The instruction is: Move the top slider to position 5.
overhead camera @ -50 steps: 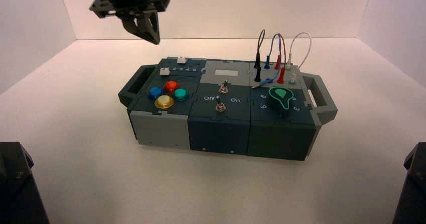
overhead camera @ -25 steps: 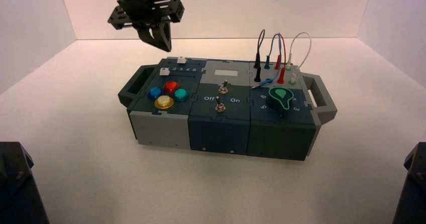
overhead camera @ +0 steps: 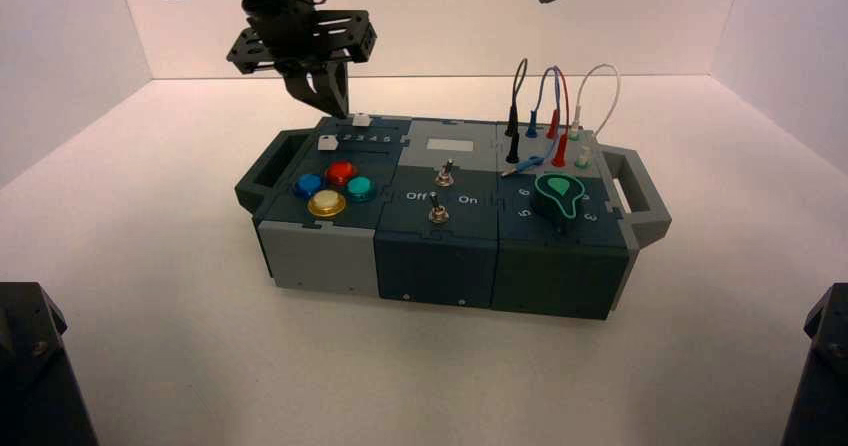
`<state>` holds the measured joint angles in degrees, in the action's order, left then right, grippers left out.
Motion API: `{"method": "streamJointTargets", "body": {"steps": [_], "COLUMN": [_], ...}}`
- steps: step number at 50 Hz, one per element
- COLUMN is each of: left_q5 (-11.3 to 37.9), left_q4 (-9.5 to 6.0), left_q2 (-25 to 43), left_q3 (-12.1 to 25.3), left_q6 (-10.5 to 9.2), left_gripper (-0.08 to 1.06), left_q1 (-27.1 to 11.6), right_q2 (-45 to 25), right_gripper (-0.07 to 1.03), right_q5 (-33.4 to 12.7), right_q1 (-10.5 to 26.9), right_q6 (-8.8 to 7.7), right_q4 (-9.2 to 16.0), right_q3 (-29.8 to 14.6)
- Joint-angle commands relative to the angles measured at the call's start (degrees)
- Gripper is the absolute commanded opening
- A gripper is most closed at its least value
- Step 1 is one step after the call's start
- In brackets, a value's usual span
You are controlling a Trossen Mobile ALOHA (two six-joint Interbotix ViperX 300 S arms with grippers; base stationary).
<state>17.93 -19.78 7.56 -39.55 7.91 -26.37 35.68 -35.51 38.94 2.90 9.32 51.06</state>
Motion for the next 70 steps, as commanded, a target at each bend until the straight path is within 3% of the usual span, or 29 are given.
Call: {"method": "streamJointTargets", "body": {"steps": [1,70], "left_q5": [-0.4,0.2], "left_q4": [-0.35,-1.93], "left_q2": [-0.4,0.5], "left_q3": [1.8,2.7], "left_q6": [-0.26,-1.05], "left_gripper": [-0.03,-0.03], "left_q1": [-0.7,-3.9], "right_q2": [0.2,0.5], "right_gripper": [-0.02,-0.02], "right_q5": [0.6,0.5], "right_q1": [0.4,0.4], "right_q6": [-0.26,-0.53], "right_q4": [0.0,-0.2], "right_q3": [-0.9,-0.8]}}
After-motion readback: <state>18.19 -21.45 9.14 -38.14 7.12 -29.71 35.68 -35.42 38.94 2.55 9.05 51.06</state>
